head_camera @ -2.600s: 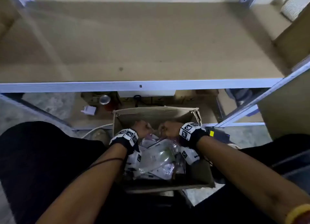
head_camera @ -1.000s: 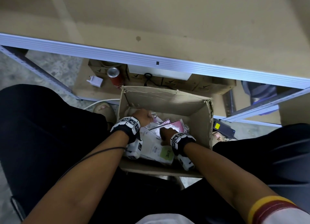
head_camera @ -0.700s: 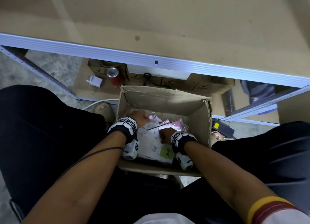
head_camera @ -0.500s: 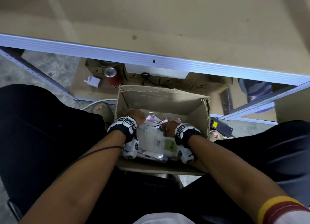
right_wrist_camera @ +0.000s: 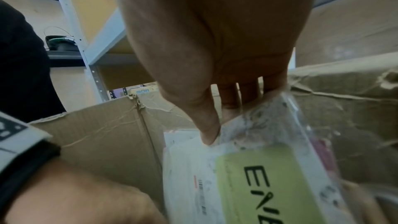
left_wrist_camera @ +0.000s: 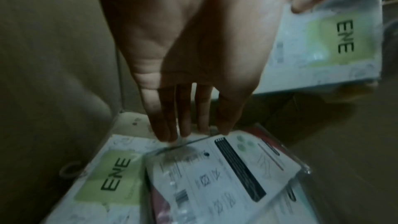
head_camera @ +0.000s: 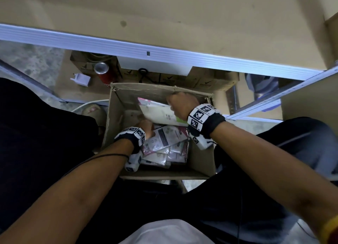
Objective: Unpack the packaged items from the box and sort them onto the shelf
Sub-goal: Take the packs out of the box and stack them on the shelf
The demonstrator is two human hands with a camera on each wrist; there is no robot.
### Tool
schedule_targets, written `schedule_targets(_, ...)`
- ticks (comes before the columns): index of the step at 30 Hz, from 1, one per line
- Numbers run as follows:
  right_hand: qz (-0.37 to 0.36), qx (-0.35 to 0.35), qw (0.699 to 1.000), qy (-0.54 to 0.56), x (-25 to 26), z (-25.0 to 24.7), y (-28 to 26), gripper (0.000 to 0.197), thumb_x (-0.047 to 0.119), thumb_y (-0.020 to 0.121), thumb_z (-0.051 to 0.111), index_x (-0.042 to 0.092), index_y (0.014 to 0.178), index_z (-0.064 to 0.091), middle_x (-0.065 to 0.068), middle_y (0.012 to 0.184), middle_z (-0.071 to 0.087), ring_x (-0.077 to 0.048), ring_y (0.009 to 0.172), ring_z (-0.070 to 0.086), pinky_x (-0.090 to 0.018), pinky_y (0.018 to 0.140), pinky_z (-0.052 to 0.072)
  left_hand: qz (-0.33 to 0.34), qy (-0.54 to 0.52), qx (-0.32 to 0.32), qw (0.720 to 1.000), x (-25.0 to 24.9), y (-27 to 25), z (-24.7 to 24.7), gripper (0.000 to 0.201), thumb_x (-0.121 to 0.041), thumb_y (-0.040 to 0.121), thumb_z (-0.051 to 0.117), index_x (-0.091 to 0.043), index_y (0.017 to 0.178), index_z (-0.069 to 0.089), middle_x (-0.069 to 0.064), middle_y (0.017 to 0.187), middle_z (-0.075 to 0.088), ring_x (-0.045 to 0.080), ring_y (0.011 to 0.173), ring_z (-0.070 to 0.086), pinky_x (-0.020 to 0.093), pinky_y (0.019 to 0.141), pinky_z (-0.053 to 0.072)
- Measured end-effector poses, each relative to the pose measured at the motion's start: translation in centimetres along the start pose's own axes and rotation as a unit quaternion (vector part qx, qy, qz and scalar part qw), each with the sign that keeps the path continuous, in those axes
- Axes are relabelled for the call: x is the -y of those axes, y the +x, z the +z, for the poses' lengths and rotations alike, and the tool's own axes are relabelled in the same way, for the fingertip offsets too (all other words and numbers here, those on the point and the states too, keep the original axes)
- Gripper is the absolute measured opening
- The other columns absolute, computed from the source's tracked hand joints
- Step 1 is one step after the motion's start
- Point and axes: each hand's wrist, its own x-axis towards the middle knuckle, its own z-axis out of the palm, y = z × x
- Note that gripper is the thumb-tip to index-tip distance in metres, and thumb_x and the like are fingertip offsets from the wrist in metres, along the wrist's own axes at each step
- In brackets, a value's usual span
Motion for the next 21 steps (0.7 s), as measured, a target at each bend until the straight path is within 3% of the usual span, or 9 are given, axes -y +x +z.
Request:
schedule_targets(4,0.003,-0.007,1.000,0.029,0.0,0.6,-0.8,0.018,0.016,0.093,0.057,0.015,0.111,0.057,-0.013,0.114,0.063,-0.034,0.100,0.064,-0.043,0.080,0.053,0.027,0.010,-0.043,0.999,0.0,0.4,1.3,0.043,-0.018,0.090,0.067,-0.003,0.129,0.055,0.019,0.133,0.059,0.036,0.122,0.057,0.042,0.103,0.047)
schedule_targets(8,0.031,-0.014,0.996,0.078,-1.4,0.6,-1.6,0.011,0.014,0.091,0.057,0.018,0.101,0.056,-0.012,0.109,0.066,-0.034,0.096,0.064,-0.043,0.081,0.054,0.042,0.048,-0.071,0.995,0.2,0.9,2.1,0.035,-0.016,0.085,0.072,-0.004,0.117,0.064,0.018,0.128,0.062,0.034,0.119,0.060,0.041,0.098,0.050)
schedule_targets(12,0.040,-0.015,0.994,0.097,-2.4,0.7,-2.1,0.006,0.014,0.092,0.056,0.019,0.094,0.054,-0.011,0.103,0.067,-0.034,0.093,0.062,-0.044,0.080,0.055,0.032,0.053,-0.066,0.996,0.4,1.2,2.4,0.039,-0.020,0.083,0.075,-0.009,0.119,0.064,0.015,0.131,0.060,0.032,0.121,0.059,0.039,0.099,0.049)
schedule_targets(17,0.046,-0.016,0.993,0.107,-2.6,1.2,-2.0,0.007,0.012,0.092,0.056,0.019,0.093,0.055,-0.010,0.101,0.067,-0.033,0.091,0.063,-0.041,0.078,0.054,0.008,0.046,-0.064,0.997,0.0,1.0,2.1,0.018,-0.018,0.085,0.069,-0.016,0.101,0.075,0.010,0.126,0.065,0.032,0.116,0.063,0.039,0.097,0.051)
schedule_targets(21,0.041,-0.017,0.994,0.099,-2.5,1.3,-1.6,0.007,0.013,0.093,0.055,0.020,0.095,0.054,-0.010,0.103,0.066,-0.033,0.092,0.062,-0.042,0.079,0.054,-0.004,-0.044,-0.041,0.998,0.3,1.2,1.9,0.016,-0.007,0.086,0.064,-0.004,0.099,0.072,0.016,0.119,0.068,0.034,0.111,0.064,0.041,0.097,0.050)
